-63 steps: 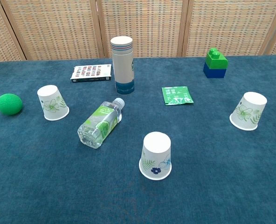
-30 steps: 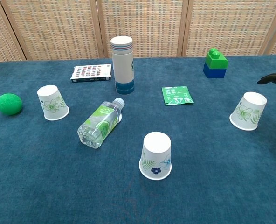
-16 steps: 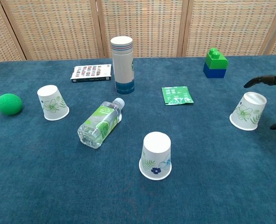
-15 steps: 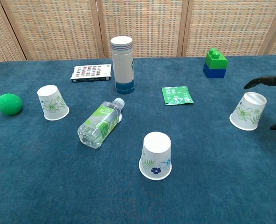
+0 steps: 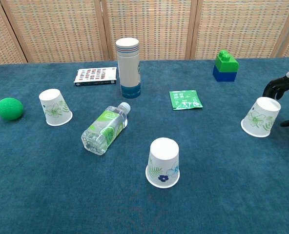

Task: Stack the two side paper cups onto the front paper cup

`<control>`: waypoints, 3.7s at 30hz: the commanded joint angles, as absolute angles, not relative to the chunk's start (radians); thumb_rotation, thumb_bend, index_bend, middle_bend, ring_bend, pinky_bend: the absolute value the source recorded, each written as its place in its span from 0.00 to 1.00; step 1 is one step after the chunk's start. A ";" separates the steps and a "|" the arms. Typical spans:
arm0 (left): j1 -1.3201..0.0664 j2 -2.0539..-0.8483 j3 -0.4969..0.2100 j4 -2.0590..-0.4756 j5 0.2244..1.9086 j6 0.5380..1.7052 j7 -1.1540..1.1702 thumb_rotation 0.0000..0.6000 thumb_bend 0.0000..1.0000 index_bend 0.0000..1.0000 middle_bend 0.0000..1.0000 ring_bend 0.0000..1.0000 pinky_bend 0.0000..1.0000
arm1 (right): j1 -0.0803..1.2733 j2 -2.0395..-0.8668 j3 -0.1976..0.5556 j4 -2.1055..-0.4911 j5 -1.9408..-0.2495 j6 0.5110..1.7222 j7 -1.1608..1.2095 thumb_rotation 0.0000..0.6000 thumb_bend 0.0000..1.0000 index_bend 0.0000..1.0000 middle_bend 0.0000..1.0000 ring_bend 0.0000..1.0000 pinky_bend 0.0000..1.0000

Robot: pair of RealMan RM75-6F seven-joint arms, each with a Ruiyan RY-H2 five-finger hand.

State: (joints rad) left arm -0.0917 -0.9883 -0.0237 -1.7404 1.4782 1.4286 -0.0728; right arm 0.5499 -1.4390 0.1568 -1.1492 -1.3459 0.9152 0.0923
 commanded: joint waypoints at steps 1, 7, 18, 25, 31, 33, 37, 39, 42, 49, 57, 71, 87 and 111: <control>-0.092 -0.989 -0.024 -1.740 1.477 1.428 -0.071 1.00 0.17 0.00 0.00 0.00 0.00 | 0.551 -1.449 0.158 -1.142 -1.344 0.925 0.096 1.00 0.29 0.42 0.49 0.36 0.27; -0.093 -0.991 -0.024 -1.741 1.473 1.425 -0.067 1.00 0.17 0.00 0.00 0.00 0.00 | 0.555 -1.468 0.166 -1.127 -1.337 0.941 0.119 1.00 0.31 0.50 0.54 0.39 0.28; -0.098 -0.992 -0.024 -1.742 1.469 1.416 -0.062 1.00 0.17 0.00 0.00 0.00 0.00 | 0.550 -1.441 0.166 -1.174 -1.342 0.960 0.148 1.00 0.34 0.52 0.55 0.39 0.29; -0.100 -0.990 -0.024 -1.744 1.467 1.411 -0.066 1.00 0.17 0.00 0.00 0.00 0.00 | 0.553 -1.336 0.182 -1.384 -1.388 0.997 0.181 1.00 0.36 0.52 0.55 0.39 0.29; -0.100 -0.988 -0.022 -1.743 1.471 1.410 -0.071 1.00 0.17 0.00 0.00 0.00 0.00 | 0.588 -1.197 0.201 -1.744 -1.445 1.000 0.107 1.00 0.36 0.52 0.55 0.39 0.29; -0.100 -0.988 -0.021 -1.742 1.471 1.410 -0.073 1.00 0.17 0.00 0.00 0.00 0.00 | 0.607 -1.188 0.209 -1.809 -1.436 0.985 0.056 1.00 0.36 0.52 0.55 0.39 0.29; -0.100 -0.987 -0.020 -1.740 1.473 1.409 -0.079 1.00 0.17 0.00 0.00 0.00 0.00 | 0.652 -1.202 0.229 -1.894 -1.376 0.948 -0.064 1.00 0.36 0.52 0.55 0.39 0.29; -0.100 -0.986 -0.020 -1.739 1.473 1.409 -0.082 1.00 0.17 0.00 0.00 0.00 0.00 | 0.667 -1.212 0.236 -1.919 -1.341 0.940 -0.112 1.00 0.36 0.52 0.55 0.39 0.29; -0.102 -0.985 -0.021 -1.735 1.472 1.404 -0.089 1.00 0.17 0.00 0.00 0.00 0.00 | 0.697 -1.242 0.241 -1.951 -1.280 0.931 -0.201 1.00 0.36 0.52 0.55 0.39 0.29; -0.104 -0.979 -0.020 -1.729 1.474 1.399 -0.115 1.00 0.17 0.00 0.00 0.00 0.00 | 0.752 -1.301 0.214 -1.974 -1.146 0.922 -0.373 1.00 0.37 0.52 0.55 0.39 0.29; -0.109 -0.976 -0.020 -1.724 1.470 1.390 -0.125 1.00 0.17 0.00 0.00 0.00 0.00 | 0.775 -1.339 0.186 -1.970 -1.104 0.934 -0.418 1.00 0.38 0.52 0.55 0.39 0.29; -0.109 -0.976 -0.018 -1.726 1.471 1.389 -0.124 1.00 0.17 0.00 0.00 0.00 0.00 | 0.797 -1.373 0.172 -1.943 -1.077 0.961 -0.442 1.00 0.38 0.52 0.55 0.39 0.29; -0.111 -0.974 -0.018 -1.724 1.468 1.386 -0.132 1.00 0.17 0.00 0.00 0.00 0.00 | 0.811 -1.339 0.141 -1.956 -1.105 0.911 -0.382 1.00 0.16 0.02 0.01 0.04 0.15; -0.220 -1.060 -0.078 -1.595 1.542 1.350 -0.189 1.00 0.17 0.00 0.00 0.00 0.00 | 0.377 -1.143 -0.076 -1.638 -1.656 1.509 -0.062 1.00 0.00 0.00 0.00 0.00 0.00</control>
